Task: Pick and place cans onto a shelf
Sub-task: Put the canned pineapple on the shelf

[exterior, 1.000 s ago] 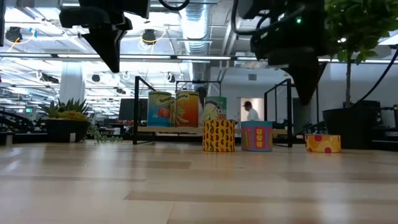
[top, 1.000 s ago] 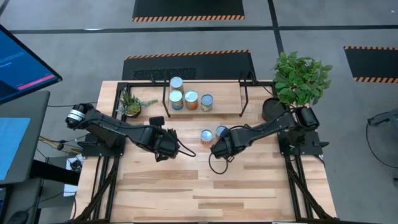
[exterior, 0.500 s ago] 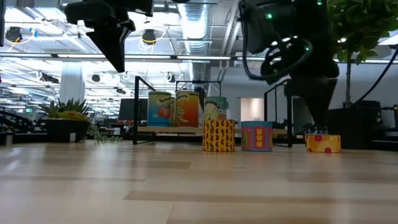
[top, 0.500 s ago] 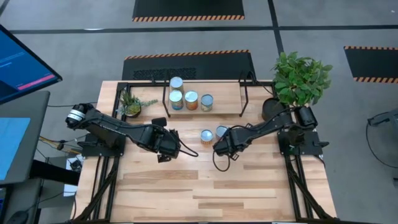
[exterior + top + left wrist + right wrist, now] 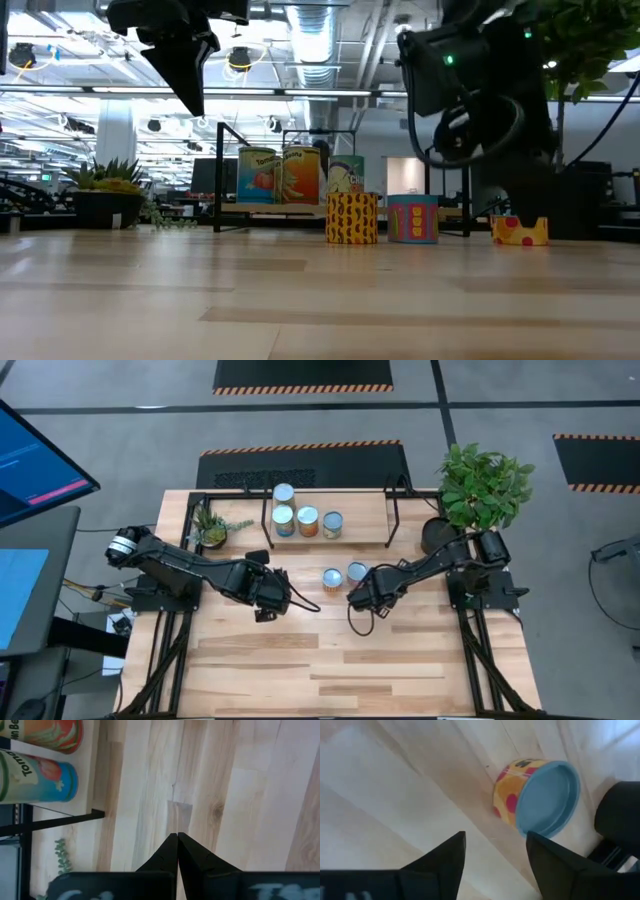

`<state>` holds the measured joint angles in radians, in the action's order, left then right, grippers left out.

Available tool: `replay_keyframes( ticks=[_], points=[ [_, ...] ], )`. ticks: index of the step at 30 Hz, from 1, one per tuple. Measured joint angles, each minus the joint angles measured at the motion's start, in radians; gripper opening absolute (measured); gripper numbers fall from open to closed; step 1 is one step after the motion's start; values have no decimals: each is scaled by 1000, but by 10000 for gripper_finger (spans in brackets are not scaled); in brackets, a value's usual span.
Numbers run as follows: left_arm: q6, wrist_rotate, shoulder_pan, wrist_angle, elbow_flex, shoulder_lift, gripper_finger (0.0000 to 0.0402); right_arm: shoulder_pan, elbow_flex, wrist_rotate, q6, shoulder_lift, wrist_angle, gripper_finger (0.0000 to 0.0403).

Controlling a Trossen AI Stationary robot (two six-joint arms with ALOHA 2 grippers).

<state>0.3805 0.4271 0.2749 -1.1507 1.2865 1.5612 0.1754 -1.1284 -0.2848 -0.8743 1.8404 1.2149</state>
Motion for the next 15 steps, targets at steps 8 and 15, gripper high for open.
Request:
replay_keyframes(
  ticks=[8, 15],
  points=[
    [-1, 0, 0, 0, 0, 0, 0, -29, 7, -33, -6, 0, -50, 220],
    [0, -3, 0, 0, 0, 0, 0, -69, 7, -1, 45, 0, -121, 181]
  ],
)
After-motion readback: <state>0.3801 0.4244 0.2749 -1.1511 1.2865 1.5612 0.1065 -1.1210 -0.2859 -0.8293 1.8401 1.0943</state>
